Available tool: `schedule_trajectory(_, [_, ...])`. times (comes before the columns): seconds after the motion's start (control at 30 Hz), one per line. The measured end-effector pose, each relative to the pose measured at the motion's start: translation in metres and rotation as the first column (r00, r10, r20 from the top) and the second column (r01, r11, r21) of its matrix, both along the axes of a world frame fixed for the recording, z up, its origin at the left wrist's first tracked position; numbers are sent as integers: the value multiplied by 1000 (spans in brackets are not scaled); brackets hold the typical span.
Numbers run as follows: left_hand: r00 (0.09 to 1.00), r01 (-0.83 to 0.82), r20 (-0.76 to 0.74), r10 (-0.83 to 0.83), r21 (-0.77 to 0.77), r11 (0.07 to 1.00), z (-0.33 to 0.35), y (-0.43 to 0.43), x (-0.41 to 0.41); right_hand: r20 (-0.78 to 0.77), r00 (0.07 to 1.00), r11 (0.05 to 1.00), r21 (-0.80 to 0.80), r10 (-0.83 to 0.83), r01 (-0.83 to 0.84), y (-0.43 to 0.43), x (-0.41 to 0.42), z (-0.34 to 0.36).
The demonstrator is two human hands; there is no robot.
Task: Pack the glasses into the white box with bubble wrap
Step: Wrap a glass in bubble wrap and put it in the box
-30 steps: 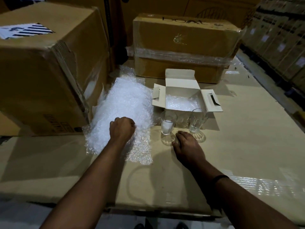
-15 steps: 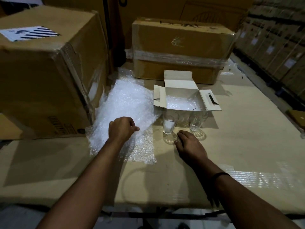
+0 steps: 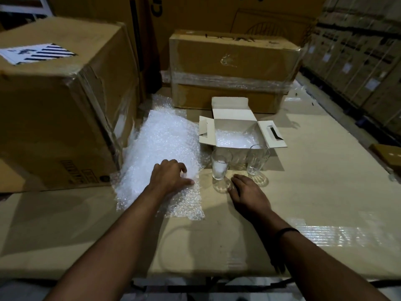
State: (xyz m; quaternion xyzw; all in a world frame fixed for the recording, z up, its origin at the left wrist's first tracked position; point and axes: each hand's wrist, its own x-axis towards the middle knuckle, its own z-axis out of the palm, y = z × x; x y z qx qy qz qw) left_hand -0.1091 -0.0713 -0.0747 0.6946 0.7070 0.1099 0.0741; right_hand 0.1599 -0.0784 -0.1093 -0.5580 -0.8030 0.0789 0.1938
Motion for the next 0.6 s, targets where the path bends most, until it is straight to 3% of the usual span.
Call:
schedule_trajectory(0.07, [1000, -20, 17, 20, 4, 1000, -5, 1, 0, -7, 1000, 1000, -13, -4, 4, 1, 1, -1])
schedule_trajectory(0.13, [972, -123, 205, 111, 46, 991, -7, 2, -4, -18, 1000, 1000, -1, 0, 0, 2, 1, -2])
schedule_trajectory(0.27, [776, -346, 584, 237, 80, 935, 3, 4, -15, -33, 999, 1000, 11, -4, 4, 1, 2, -3])
schedule_trajectory(0.33, [683, -415, 693, 229, 111, 903, 13, 1, -14, -38, 999, 1000, -12, -12, 12, 2, 3, -3])
schedule_trajectory(0.5, [650, -506, 755, 92, 339, 793, 30, -17, -2, -37, 999, 1000, 3, 4, -4, 3, 3, -5])
schedule_trajectory(0.6, [667, -509, 745, 1, 455, 731, 34, -32, 5, -24, 1000, 993, 114, 12, -9, 1, 5, -4])
